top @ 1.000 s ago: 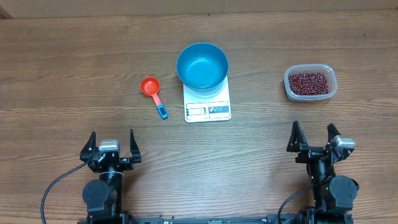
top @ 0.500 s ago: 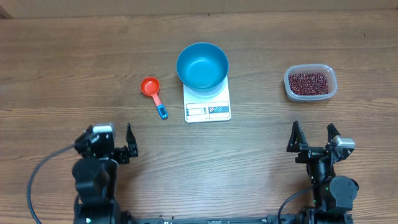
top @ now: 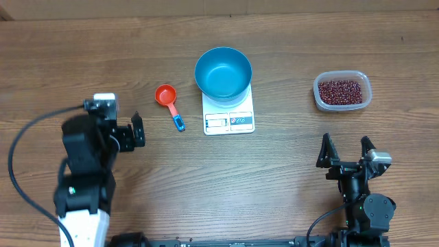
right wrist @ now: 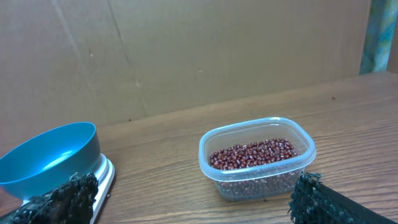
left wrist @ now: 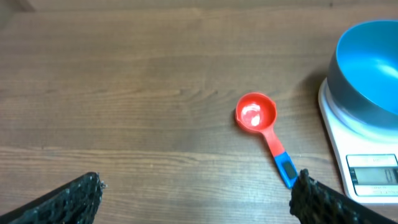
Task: Scoop item into bowl and weigh 150g on scale
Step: 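Move the left gripper forward over the red scoop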
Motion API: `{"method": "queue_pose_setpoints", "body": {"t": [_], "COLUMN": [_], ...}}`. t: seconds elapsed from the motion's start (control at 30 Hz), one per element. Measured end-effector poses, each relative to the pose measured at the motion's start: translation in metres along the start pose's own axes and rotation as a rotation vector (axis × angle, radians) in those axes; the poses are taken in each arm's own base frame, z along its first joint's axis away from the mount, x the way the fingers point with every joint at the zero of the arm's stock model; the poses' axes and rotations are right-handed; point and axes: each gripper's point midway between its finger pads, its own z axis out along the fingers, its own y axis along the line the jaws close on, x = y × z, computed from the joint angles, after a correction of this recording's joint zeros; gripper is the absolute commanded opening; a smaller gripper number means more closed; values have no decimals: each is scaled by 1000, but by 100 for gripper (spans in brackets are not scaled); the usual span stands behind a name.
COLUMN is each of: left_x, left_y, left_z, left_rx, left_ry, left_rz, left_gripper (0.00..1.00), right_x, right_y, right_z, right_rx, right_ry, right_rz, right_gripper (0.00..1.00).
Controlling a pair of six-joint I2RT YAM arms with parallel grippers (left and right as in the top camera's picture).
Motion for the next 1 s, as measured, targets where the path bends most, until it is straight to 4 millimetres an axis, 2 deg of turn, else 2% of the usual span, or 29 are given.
{"method": "queue_pose_setpoints", "body": {"t": [0.27, 0.4, 1.0], "left_x": [-50, -63, -62], "left_y": [0, -2, -8], "left_z": [-2, 3, 66], "left_rx": [25, 47, 125], "left_ry": [75, 126, 431], "left_rz": [52, 69, 77], "left_gripper": [99, 100, 100], "right_x": [0, 0, 0], "right_y": [0, 0, 0], "right_z": [0, 0, 0], "right_rx": [0, 0, 0], "right_ry": [0, 0, 0], "right_rz": [0, 0, 0], "right_gripper": [100, 100, 100]}}
